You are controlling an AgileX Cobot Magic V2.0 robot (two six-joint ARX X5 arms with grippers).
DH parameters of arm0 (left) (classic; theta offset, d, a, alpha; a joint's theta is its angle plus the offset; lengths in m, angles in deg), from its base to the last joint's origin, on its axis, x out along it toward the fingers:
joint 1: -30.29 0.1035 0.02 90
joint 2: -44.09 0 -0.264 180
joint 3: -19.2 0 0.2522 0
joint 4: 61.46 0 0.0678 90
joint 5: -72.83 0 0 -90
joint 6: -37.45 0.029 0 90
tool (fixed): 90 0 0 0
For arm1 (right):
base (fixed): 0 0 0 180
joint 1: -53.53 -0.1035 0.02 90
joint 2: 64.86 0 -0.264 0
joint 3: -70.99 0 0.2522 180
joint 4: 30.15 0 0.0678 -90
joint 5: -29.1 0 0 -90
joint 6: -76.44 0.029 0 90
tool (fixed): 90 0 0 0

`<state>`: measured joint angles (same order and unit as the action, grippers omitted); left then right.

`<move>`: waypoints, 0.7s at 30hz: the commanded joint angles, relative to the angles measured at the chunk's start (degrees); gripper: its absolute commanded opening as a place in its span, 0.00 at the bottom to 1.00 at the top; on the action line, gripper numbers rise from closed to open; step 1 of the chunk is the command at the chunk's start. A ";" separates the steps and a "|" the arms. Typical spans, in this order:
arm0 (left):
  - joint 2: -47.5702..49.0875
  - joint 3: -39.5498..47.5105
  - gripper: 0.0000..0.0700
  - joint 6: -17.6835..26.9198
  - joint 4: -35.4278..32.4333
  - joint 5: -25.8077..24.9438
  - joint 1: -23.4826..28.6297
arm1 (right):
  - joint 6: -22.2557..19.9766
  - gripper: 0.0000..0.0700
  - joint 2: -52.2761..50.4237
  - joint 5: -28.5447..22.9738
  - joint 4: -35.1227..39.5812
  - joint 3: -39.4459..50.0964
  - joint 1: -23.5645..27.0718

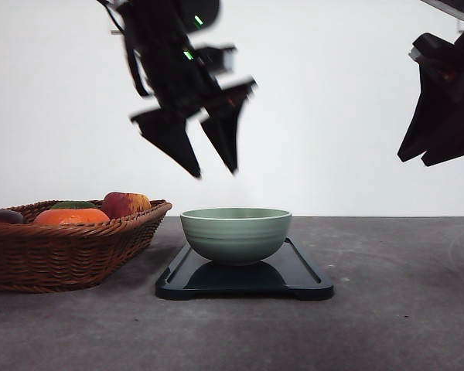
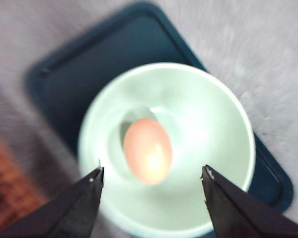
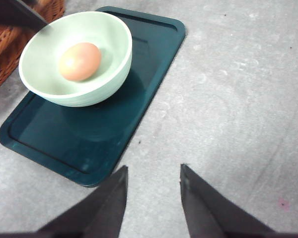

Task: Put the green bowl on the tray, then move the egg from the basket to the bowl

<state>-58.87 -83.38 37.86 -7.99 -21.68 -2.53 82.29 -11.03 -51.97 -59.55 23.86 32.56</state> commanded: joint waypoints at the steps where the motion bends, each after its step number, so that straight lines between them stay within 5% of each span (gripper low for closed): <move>1: 1.51 1.62 0.56 0.22 -1.17 -0.29 0.49 | -0.28 0.28 0.48 0.02 0.37 -0.39 -0.22; 21: 38.74 37.05 0.56 -5.24 -8.86 -0.21 13.38 | -0.28 0.28 0.48 0.02 0.39 -0.39 -0.22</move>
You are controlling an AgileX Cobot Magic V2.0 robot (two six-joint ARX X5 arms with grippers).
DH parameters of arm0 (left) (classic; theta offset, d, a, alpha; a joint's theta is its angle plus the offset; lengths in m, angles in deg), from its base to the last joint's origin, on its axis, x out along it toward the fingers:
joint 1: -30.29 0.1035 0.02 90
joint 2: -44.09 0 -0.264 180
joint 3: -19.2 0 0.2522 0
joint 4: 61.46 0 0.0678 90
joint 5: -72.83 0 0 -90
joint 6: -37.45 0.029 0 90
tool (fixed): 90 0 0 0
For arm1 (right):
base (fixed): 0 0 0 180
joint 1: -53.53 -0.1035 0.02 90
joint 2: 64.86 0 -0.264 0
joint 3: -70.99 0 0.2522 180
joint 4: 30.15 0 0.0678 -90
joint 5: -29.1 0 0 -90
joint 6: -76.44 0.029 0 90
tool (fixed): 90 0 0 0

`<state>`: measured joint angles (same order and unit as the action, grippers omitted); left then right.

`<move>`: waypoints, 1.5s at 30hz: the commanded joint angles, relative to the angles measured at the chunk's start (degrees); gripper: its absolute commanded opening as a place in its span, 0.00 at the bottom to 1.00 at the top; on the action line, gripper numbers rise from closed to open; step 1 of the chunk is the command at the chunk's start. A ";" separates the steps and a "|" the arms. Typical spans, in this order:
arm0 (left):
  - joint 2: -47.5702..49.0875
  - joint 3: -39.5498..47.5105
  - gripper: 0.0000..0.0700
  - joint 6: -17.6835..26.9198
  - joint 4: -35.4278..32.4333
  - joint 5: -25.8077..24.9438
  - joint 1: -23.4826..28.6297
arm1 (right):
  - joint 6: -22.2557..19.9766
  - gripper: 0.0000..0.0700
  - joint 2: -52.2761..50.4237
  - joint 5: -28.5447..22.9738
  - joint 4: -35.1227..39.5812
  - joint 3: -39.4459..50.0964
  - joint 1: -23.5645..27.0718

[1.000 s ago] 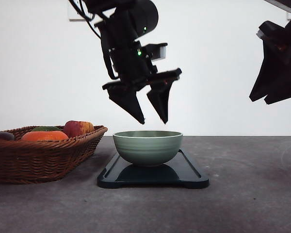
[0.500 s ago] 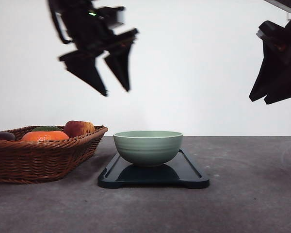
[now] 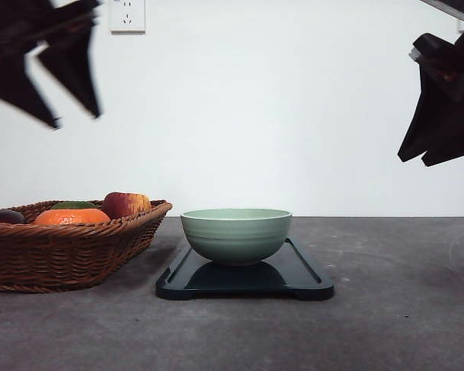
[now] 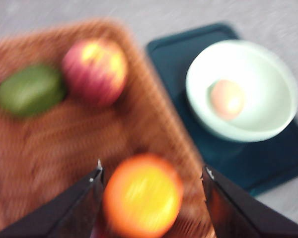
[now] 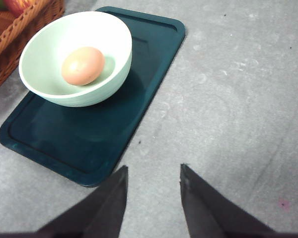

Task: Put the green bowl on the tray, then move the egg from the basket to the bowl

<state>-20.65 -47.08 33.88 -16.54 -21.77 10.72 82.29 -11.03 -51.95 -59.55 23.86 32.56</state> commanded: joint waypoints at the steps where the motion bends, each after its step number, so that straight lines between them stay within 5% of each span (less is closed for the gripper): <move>1: 2.25 2.58 0.56 -1.79 -0.33 -0.13 0.85 | -0.28 0.28 0.48 0.00 0.39 -0.39 -0.22; 9: 13.50 13.75 0.56 -6.25 -0.43 -0.09 3.58 | -0.28 0.28 0.48 0.00 0.39 -0.39 -0.22; 16: 15.43 15.09 0.56 -6.55 0.98 0.11 3.63 | -0.27 0.28 0.37 0.09 -0.03 -0.39 -0.22; 18: 15.43 15.09 0.43 -6.54 1.18 0.11 3.65 | -0.26 0.22 0.37 0.08 -0.41 -0.39 -0.22; 19: 15.43 15.09 0.13 -6.54 1.02 0.11 3.63 | -0.26 0.05 0.37 0.05 -0.61 -0.39 -0.22; 22: 15.46 15.07 0.03 -6.56 0.92 0.09 3.65 | -0.28 0.01 0.37 0.07 -0.68 -0.39 -0.22; 37: 15.89 15.09 0.03 -6.34 0.51 0.16 3.59 | -0.28 0.01 0.37 -0.04 0.22 -0.39 -0.22; 40: 17.75 15.18 0.03 -0.88 0.59 0.50 4.61 | -0.28 0.01 0.37 0.00 0.21 -0.39 -0.22; 45: 24.67 18.55 0.03 -0.53 -1.86 0.50 8.76 | -0.28 0.01 0.37 -0.02 0.22 -0.39 -0.22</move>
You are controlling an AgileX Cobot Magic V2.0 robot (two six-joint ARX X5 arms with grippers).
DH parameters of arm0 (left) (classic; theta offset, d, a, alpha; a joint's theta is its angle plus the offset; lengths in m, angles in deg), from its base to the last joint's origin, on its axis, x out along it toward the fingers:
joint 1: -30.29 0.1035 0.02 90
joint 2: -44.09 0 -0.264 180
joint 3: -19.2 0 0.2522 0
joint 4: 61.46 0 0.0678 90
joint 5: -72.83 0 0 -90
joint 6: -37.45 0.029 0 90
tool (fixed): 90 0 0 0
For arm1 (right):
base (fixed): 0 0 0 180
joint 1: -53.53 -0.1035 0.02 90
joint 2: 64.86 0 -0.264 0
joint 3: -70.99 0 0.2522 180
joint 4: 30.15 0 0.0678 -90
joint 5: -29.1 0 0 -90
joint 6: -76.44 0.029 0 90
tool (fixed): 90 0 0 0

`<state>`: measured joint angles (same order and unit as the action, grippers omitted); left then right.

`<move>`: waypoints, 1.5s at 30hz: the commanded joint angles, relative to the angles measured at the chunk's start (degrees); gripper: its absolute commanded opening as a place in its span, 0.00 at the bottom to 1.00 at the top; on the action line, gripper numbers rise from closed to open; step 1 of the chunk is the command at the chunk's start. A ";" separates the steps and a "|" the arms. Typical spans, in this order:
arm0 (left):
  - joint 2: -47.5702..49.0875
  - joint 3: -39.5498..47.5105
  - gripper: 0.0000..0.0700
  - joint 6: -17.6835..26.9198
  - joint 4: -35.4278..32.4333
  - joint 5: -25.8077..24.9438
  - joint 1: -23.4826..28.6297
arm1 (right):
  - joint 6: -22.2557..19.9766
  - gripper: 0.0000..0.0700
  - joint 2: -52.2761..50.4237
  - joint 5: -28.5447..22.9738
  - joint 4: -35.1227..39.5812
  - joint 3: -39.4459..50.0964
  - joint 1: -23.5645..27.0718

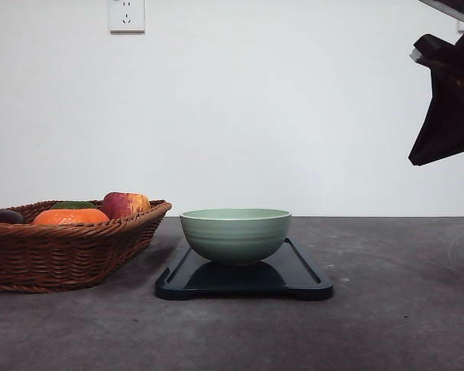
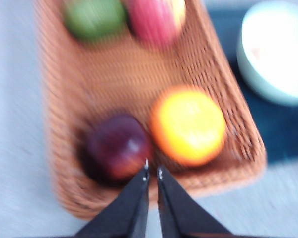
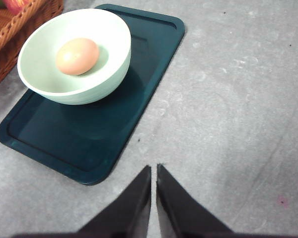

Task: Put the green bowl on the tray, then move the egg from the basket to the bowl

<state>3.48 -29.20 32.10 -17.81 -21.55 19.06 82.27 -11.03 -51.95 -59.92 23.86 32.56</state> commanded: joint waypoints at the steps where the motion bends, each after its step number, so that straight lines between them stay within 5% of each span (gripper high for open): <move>1: 2.65 2.20 0.03 1.25 -2.32 0.28 1.74 | -0.26 0.01 0.37 -0.02 0.59 -0.39 -0.22; 9: 21.44 18.53 0.03 1.25 -18.20 0.31 9.95 | -0.26 0.01 0.37 -0.02 0.59 -0.39 -0.22; 22: 39.92 33.07 0.03 1.21 -19.22 0.35 13.89 | -0.26 0.01 0.37 -0.02 0.59 -0.39 -0.22; 45: 40.43 33.84 0.03 1.25 -19.66 0.33 14.26 | -0.26 0.01 0.37 -0.02 0.63 -0.39 -0.22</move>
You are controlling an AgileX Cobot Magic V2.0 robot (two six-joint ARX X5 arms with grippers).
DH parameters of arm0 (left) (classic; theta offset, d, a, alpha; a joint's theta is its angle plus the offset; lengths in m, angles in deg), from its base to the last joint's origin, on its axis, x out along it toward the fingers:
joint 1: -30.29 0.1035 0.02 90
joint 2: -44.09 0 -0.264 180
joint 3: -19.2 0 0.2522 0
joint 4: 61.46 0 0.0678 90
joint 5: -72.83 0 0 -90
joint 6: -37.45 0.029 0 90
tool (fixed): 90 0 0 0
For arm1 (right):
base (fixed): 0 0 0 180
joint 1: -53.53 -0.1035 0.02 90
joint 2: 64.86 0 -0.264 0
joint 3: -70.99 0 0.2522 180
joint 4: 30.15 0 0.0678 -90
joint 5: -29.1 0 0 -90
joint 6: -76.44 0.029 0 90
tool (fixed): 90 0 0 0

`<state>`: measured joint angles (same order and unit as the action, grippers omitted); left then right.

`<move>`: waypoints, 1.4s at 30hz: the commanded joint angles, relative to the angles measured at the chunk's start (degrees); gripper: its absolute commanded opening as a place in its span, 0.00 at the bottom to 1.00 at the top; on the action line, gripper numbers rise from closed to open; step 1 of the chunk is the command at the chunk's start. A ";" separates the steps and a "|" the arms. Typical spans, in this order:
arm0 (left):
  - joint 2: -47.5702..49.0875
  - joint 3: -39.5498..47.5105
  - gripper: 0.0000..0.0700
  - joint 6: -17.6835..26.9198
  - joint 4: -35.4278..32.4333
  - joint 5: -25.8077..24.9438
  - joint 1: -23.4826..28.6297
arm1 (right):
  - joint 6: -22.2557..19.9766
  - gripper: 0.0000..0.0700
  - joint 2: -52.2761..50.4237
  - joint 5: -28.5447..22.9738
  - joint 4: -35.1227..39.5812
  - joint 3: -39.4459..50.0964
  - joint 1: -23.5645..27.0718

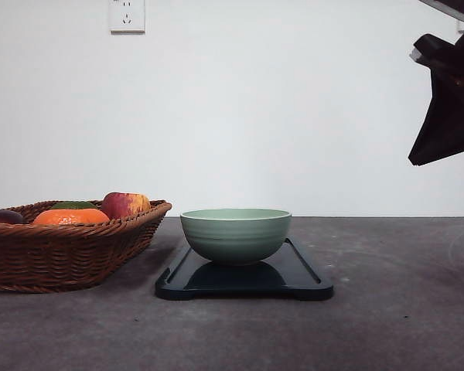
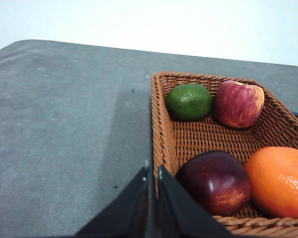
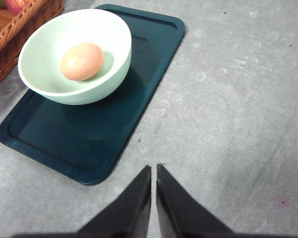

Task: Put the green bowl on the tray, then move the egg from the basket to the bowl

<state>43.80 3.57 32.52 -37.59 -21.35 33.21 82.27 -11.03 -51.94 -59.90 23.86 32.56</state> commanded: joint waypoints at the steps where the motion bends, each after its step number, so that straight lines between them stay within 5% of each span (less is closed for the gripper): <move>1: 0.11 1.07 0.03 0.83 0.13 0.13 0.11 | -0.26 0.01 0.37 -0.03 0.60 -0.39 -0.22; 6: 0.11 1.07 0.03 0.83 0.13 0.15 0.11 | -0.63 0.01 -0.31 -0.06 -0.01 -0.39 -0.29; 10: 0.11 1.07 0.03 0.83 0.15 0.13 0.11 | -6.51 0.01 -3.67 -1.47 -0.89 0.00 0.85; 17: 0.11 1.07 0.03 0.83 0.15 0.14 0.11 | -12.32 0.01 -13.23 -1.71 11.32 8.48 5.48; 23: 0.11 1.07 0.03 0.83 0.15 0.14 0.11 | -10.78 0.01 -26.99 -1.62 21.91 21.43 11.83; 31: 0.11 1.07 0.03 0.83 0.15 0.14 0.11 | -10.75 0.01 -42.97 -1.71 21.87 30.45 17.28; 42: 0.11 1.07 0.03 0.82 0.15 0.13 0.11 | -10.81 0.01 -53.71 -2.22 14.58 32.72 18.01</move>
<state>43.80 3.57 32.54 -37.57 -21.37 33.21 71.34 -64.27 -53.88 -45.53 56.30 50.54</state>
